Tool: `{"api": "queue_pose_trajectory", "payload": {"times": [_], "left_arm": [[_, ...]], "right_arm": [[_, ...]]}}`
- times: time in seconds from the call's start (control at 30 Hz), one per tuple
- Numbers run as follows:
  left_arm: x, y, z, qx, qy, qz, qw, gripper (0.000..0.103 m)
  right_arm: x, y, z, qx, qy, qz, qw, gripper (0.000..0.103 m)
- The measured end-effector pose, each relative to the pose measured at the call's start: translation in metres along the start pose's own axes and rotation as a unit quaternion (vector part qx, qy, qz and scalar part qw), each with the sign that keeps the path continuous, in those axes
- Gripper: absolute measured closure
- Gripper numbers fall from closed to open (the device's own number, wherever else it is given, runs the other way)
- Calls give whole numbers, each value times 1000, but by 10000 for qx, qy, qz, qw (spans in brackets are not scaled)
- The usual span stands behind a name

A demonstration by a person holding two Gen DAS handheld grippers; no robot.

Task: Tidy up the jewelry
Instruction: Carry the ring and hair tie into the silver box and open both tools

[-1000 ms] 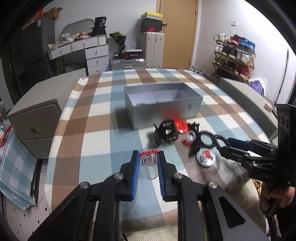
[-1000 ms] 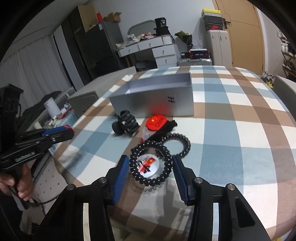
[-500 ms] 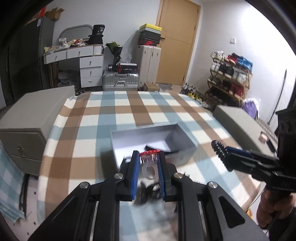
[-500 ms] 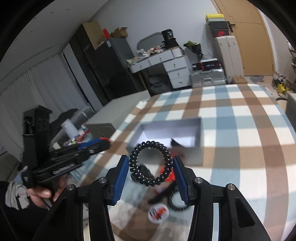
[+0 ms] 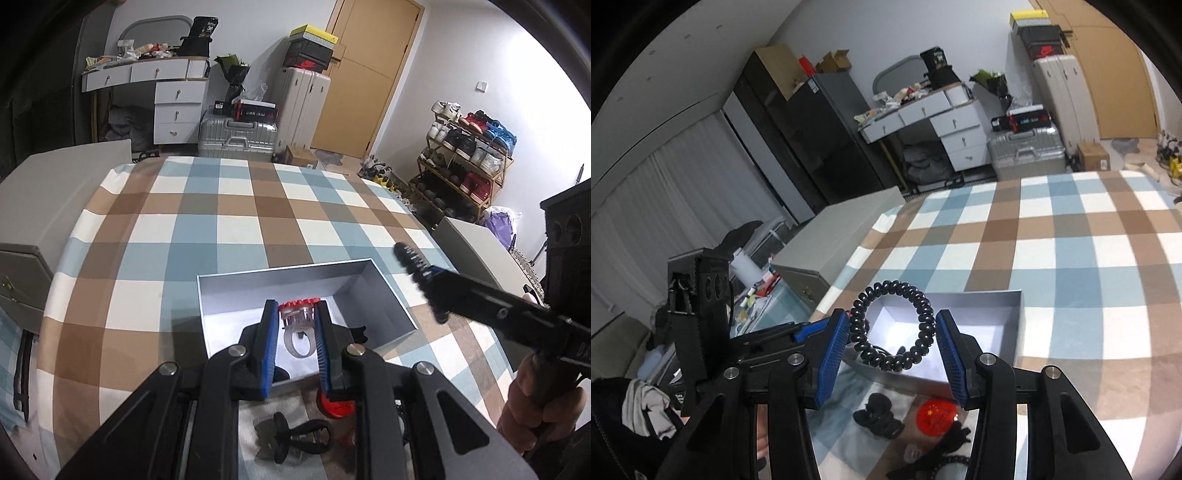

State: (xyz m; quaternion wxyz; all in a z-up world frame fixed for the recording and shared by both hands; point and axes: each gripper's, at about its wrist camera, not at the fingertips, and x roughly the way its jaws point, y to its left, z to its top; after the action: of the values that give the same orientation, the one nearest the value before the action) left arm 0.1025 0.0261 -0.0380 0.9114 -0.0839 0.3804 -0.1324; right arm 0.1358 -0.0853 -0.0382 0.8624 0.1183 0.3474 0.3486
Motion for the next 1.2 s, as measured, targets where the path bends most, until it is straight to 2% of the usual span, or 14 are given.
{"api": "queue_pose_trajectory", "payload": {"times": [0.53,0.83,0.9,0.93,0.97,1.03,1.2], "left_arm": [[23,4,5,-41,307,13,9995,89],[30,6,8,-95,369,20,9993,88],[30,7,8,-99,401,70,9991,82],[29,8,8,-110,410,56,9991,70],[28,8,8,-127,406,27,9991,53],[24,10,7,-186,281,19,9994,34],[14,8,7,-129,177,-23,9998,33]], "right_arm": [[43,-29,-5,214,429,-194,9987,55],[50,-38,-5,334,414,-253,9983,53],[47,-41,-4,398,300,-225,9985,51],[45,-41,-4,422,247,-185,9986,51],[42,-42,-4,441,184,-164,9987,51],[36,-41,-2,432,64,-154,9989,39],[18,-34,-1,328,-197,-275,9989,37]]}}
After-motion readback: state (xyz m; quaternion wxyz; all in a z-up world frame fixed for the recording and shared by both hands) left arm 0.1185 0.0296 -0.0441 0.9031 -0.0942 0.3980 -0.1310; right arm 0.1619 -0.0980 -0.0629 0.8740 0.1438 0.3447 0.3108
